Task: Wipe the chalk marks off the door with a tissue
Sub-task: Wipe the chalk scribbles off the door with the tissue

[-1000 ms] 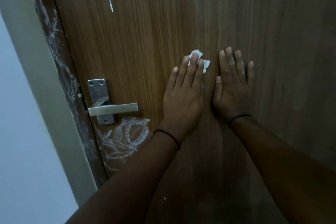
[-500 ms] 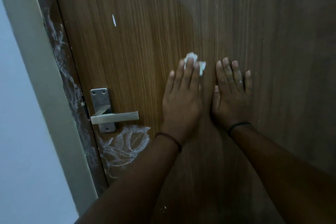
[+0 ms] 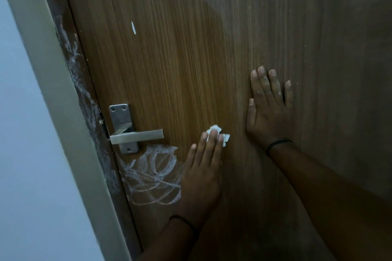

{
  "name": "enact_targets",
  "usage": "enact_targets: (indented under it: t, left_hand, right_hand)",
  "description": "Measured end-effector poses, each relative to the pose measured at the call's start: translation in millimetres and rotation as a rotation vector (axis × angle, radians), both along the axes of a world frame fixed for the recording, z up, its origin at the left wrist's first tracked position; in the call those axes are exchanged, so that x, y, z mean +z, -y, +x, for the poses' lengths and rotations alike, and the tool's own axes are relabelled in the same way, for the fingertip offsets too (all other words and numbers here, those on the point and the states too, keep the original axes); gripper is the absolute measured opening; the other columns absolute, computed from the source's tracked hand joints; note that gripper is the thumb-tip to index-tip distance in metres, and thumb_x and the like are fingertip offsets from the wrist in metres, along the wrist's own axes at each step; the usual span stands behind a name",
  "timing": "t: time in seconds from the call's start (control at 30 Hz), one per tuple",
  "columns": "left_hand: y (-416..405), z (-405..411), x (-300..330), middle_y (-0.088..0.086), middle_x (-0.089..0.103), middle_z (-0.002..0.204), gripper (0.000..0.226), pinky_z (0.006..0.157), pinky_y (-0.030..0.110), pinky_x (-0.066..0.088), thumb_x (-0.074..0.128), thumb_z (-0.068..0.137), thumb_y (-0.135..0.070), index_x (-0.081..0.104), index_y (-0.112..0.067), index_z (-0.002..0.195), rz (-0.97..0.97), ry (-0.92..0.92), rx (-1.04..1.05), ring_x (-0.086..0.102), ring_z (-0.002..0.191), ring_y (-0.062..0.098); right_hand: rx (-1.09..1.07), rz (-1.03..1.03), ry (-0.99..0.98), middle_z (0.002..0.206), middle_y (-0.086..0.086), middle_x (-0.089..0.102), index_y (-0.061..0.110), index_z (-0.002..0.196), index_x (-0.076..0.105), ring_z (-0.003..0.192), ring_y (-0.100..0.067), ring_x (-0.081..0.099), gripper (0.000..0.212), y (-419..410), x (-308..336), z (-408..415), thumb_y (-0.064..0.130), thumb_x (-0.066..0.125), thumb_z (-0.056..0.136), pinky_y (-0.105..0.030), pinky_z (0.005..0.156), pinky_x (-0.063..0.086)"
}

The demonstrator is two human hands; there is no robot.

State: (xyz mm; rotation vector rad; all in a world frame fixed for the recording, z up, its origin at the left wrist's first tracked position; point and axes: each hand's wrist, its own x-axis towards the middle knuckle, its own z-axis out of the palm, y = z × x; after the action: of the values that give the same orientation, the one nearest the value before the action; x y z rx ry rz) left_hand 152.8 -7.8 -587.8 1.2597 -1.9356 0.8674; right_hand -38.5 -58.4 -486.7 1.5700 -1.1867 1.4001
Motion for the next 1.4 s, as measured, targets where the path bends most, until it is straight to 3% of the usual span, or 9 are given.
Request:
enact_targets:
  t: [0.1, 0.23, 0.33, 0.5, 0.8, 0.97, 1.17, 1.33, 1.4]
  left_hand:
    - [-5, 14, -8, 0.006, 0.01, 0.166, 0.058, 0.123, 0.04, 0.008, 0.025, 0.105, -0.037, 0.02, -0.012, 0.157, 0.033, 0.002, 0.05, 0.009, 0.153, 0.023]
    - [-19, 47, -21, 0.005, 0.005, 0.167, 0.058, 0.124, 0.042, 0.006, 0.015, 0.106, -0.04, 0.013, -0.014, 0.158, 0.073, -0.08, 0.084, 0.006, 0.154, 0.022]
    - [-25, 68, -23, 0.006, 0.001, 0.167, 0.061, 0.123, 0.046, 0.012, 0.027, 0.103, -0.033, 0.009, -0.014, 0.159, 0.069, -0.166, 0.174, 0.003, 0.154, 0.023]
    - [-17, 70, 2, 0.01, 0.01, 0.165, 0.059, 0.124, 0.041, 0.004, 0.033, 0.105, -0.027, 0.011, -0.012, 0.158, 0.024, -0.325, 0.21, 0.005, 0.154, 0.022]
    - [-17, 76, -23, 0.009, 0.007, 0.166, 0.056, 0.123, 0.045, 0.012, 0.027, 0.106, -0.029, 0.016, -0.01, 0.157, -0.001, -0.258, 0.175, 0.006, 0.154, 0.024]
    - [-12, 70, -9, 0.01, 0.009, 0.166, 0.058, 0.124, 0.043, 0.008, 0.031, 0.105, -0.027, 0.014, -0.01, 0.158, -0.027, -0.429, 0.207, 0.004, 0.154, 0.022]
    - [-25, 67, -57, 0.007, 0.001, 0.167, 0.061, 0.123, 0.043, 0.008, 0.03, 0.103, -0.033, 0.015, -0.012, 0.158, 0.091, -0.091, 0.104, 0.003, 0.154, 0.024]
    - [-12, 63, -30, 0.01, 0.003, 0.167, 0.059, 0.125, 0.042, 0.002, 0.028, 0.105, -0.029, 0.011, -0.01, 0.158, 0.014, -0.242, 0.15, 0.003, 0.154, 0.026]
    - [-15, 52, -46, 0.011, 0.004, 0.166, 0.063, 0.125, 0.043, 0.006, 0.035, 0.103, -0.029, 0.013, -0.009, 0.158, 0.066, -0.117, 0.109, 0.003, 0.153, 0.027]
  right_hand:
    - [-0.017, 0.011, -0.013, 0.164, -0.003, 0.017, 0.013, 0.157, 0.022, 0.153, -0.021, 0.012, 0.061, 1, -1, 0, 0.021, 0.039, 0.099, -0.054, 0.123, 0.011]
    - [-0.003, 0.045, 0.0, 0.166, -0.002, 0.013, 0.015, 0.158, 0.016, 0.154, -0.02, 0.006, 0.062, -1, -1, 4, 0.022, 0.036, 0.1, -0.056, 0.122, 0.007]
    - [0.033, 0.055, 0.104, 0.166, -0.004, 0.01, 0.013, 0.158, 0.013, 0.154, -0.024, 0.002, 0.062, -5, 3, 23, 0.021, 0.035, 0.1, -0.057, 0.122, 0.003]
    - [-0.055, 0.014, 0.346, 0.166, -0.009, 0.01, 0.01, 0.158, 0.011, 0.153, -0.029, 0.004, 0.061, -2, 11, 68, 0.032, 0.03, 0.104, -0.054, 0.123, 0.005]
    - [-0.095, -0.024, 0.294, 0.165, -0.013, 0.011, 0.008, 0.157, 0.009, 0.153, -0.032, 0.006, 0.062, 5, 7, 67, 0.033, 0.028, 0.104, -0.056, 0.122, 0.008]
    - [-0.116, -0.025, 0.261, 0.165, -0.013, 0.01, 0.007, 0.157, 0.009, 0.153, -0.033, 0.006, 0.062, 7, 5, 62, 0.033, 0.028, 0.103, -0.055, 0.122, 0.008]
    - [-0.116, -0.036, 0.197, 0.165, -0.016, 0.01, 0.005, 0.156, 0.009, 0.152, -0.035, 0.007, 0.063, 8, 4, 55, 0.036, 0.024, 0.104, -0.054, 0.122, 0.009]
    - [-0.098, -0.061, 0.103, 0.164, -0.017, 0.012, 0.004, 0.156, 0.011, 0.152, -0.037, 0.008, 0.064, 9, -2, 44, 0.038, 0.027, 0.104, -0.054, 0.122, 0.009]
    - [-0.096, -0.057, 0.096, 0.164, -0.017, 0.013, 0.004, 0.156, 0.012, 0.152, -0.037, 0.009, 0.064, 8, -2, 42, 0.038, 0.027, 0.104, -0.053, 0.123, 0.009]
